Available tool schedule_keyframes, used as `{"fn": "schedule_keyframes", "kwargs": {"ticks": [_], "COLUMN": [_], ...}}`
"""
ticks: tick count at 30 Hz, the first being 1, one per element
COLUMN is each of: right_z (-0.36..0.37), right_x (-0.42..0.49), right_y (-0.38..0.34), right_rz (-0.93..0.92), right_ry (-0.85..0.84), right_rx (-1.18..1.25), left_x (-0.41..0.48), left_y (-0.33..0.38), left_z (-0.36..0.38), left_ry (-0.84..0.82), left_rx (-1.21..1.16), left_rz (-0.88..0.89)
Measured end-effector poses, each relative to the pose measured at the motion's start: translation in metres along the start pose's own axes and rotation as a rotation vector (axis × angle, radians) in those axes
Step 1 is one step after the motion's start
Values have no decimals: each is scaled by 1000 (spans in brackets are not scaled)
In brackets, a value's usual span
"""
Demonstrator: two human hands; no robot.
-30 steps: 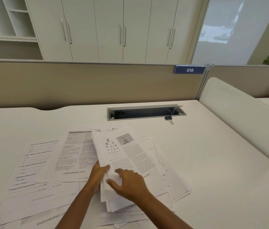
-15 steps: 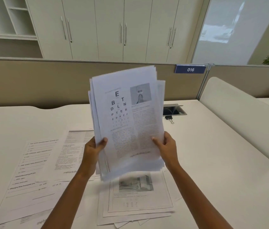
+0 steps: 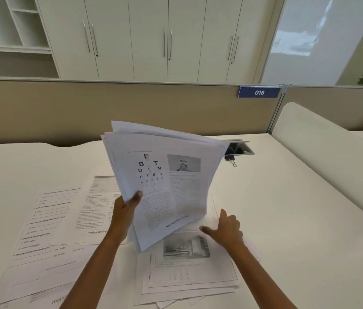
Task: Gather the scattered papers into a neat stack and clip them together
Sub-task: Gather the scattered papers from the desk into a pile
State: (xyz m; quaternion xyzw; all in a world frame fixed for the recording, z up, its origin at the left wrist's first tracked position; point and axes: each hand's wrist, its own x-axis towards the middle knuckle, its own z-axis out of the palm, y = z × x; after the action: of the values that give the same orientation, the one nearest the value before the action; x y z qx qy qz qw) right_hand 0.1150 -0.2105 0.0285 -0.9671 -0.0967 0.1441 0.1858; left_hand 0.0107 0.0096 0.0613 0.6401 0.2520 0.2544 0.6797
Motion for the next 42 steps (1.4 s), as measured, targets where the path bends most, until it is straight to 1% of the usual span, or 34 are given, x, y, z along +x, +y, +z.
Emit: {"fn": "schedule_keyframes", "kwargs": {"ticks": [1,3,5,9,10,13,16,18,22,24,26,27,28,30,33,35,38,39,40,42], "right_z": [2,6,6,3,2,1,-8,-19,-59,-85,-108,-116,-122,-123,-101,-80,-53,-46,-42,-37], "right_x": [-2,-3,-3,-2,-1,1,4,7,10,12,16,19,22,25,24,22,20,20,21,23], "right_y": [0,-2,-6,-12,-12,-12,-3,5,12,11,11,12,12,8,-6,-14,-22,-23,-23,-20], "right_rz": [31,56,71,71,68,86,53,2,-119,-131,-105,-84,-71,-113,-189,-216,-232,-219,-203,-174], "right_ry": [-19,-46,-60,-87,-97,-124,-74,68,582,804,929,932,886,689,427,299,120,74,54,76], "right_rx": [-73,-119,-104,-64,-32,173,371,454,551,610,714,791,869,954,858,773,711,702,686,616], "left_x": [3,8,12,11,11,10,12,15,20,20,19,18,17,13,7,3,0,-1,0,3], "left_y": [-3,-5,-9,-18,-20,-22,-22,-23,-27,-31,-35,-36,-37,-39,-40,-38,-33,-32,-33,-34], "left_z": [-2,-5,-9,-13,-14,-17,-22,-29,-42,-47,-50,-50,-50,-46,-35,-28,-18,-16,-15,-17], "left_ry": [49,120,163,195,203,223,225,231,244,250,243,229,208,133,-28,-141,-287,-312,-303,-218], "left_rx": [-1,-10,-25,-76,-94,-140,-143,-137,-131,-129,-131,-135,-139,-157,-171,-155,-129,-144,-158,-167], "left_rz": [-15,-42,-57,-78,-84,-114,-129,-143,-184,-202,-218,-223,-235,-266,-309,-318,-328,-356,-395,-464]}}
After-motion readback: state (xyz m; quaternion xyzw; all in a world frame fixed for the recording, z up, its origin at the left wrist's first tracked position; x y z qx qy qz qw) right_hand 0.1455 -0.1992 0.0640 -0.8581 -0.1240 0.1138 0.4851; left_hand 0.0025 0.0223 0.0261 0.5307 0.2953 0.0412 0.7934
